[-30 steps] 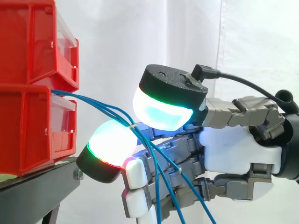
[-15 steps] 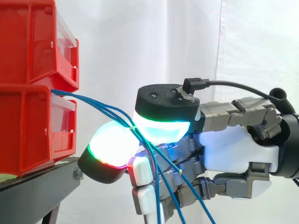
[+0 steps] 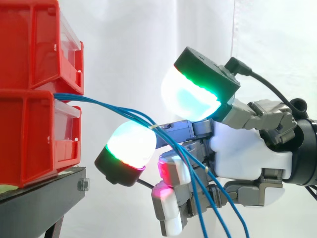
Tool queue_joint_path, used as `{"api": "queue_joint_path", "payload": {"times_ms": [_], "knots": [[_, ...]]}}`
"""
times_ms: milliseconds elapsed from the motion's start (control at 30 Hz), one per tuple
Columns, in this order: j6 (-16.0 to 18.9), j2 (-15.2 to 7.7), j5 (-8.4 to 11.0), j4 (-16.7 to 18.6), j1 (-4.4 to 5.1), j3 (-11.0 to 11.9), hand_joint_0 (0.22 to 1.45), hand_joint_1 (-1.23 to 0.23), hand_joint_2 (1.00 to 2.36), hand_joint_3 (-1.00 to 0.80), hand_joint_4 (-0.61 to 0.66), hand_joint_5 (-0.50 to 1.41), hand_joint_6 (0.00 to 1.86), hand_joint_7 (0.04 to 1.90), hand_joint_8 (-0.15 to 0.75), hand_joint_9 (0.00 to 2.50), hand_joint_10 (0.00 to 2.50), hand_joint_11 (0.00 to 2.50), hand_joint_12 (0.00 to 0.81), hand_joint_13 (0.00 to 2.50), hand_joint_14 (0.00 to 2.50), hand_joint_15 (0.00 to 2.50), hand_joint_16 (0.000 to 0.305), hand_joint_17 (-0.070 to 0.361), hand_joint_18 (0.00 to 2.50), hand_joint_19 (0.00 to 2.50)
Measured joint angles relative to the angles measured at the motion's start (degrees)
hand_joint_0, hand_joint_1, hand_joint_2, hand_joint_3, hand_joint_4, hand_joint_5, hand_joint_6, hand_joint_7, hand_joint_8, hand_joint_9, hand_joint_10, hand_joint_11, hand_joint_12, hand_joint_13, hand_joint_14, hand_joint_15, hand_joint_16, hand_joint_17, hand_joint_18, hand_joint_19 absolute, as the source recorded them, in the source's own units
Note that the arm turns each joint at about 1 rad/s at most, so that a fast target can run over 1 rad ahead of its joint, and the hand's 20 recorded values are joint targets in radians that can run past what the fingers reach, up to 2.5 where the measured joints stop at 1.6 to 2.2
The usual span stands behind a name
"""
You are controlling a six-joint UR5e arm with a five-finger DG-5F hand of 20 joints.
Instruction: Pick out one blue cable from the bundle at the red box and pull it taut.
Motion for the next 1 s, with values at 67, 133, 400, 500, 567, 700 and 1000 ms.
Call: {"api": "queue_joint_path", "payload": {"times_ms": [67, 133, 400, 500, 567, 700, 1000], "knots": [[0.0, 0.0, -0.02, 0.1, -0.04, 0.0, 0.65, -0.82, 1.02, -0.27, -0.01, -0.12, 0.95, 0.86, 0.276, 1.23, 0.02, 0.70, 0.320, 1.07, 0.02, 0.61, 0.043, 0.096, 0.81, 0.66], [0.0, 0.0, -0.03, 0.1, -0.07, 0.0, 0.65, -0.82, 1.02, -0.18, -0.04, -0.11, 0.95, 0.93, 0.273, 1.27, 0.02, 0.70, 0.315, 1.11, 0.02, 0.63, 0.042, 0.094, 0.84, 0.66], [0.0, 0.0, -0.04, 0.2, -0.16, 0.0, 0.64, -0.84, 1.02, -0.13, -0.05, -0.10, 0.95, 0.96, 0.272, 1.32, 0.02, 0.71, 0.315, 1.15, 0.03, 0.64, 0.042, 0.094, 0.85, 0.67], [0.1, 0.0, -0.08, 0.1, -0.23, 0.0, 0.64, -0.84, 1.02, -0.13, -0.05, -0.10, 0.95, 0.95, 0.273, 1.32, 0.02, 0.71, 0.318, 1.15, 0.02, 0.64, 0.042, 0.094, 0.85, 0.67], [0.3, 0.1, -0.21, 0.0, -0.32, 0.0, 0.64, -0.84, 1.02, -0.14, -0.04, -0.10, 0.95, 0.95, 0.274, 1.32, 0.02, 0.72, 0.317, 1.15, 0.02, 0.63, 0.042, 0.094, 0.85, 0.67], [0.9, 0.2, -1.62, -0.5, -0.69, 0.3, 0.64, -0.84, 1.02, -0.15, -0.04, -0.10, 0.95, 0.95, 0.276, 1.33, 0.02, 0.71, 0.322, 1.15, 0.02, 0.64, 0.042, 0.095, 0.86, 0.68], [2.6, 1.7, -8.79, -6.9, -2.70, 1.0, 0.64, -0.83, 1.02, -0.14, -0.04, -0.09, 0.95, 0.95, 0.280, 1.33, 0.02, 0.71, 0.322, 1.15, 0.02, 0.63, 0.042, 0.095, 0.86, 0.68]]}}
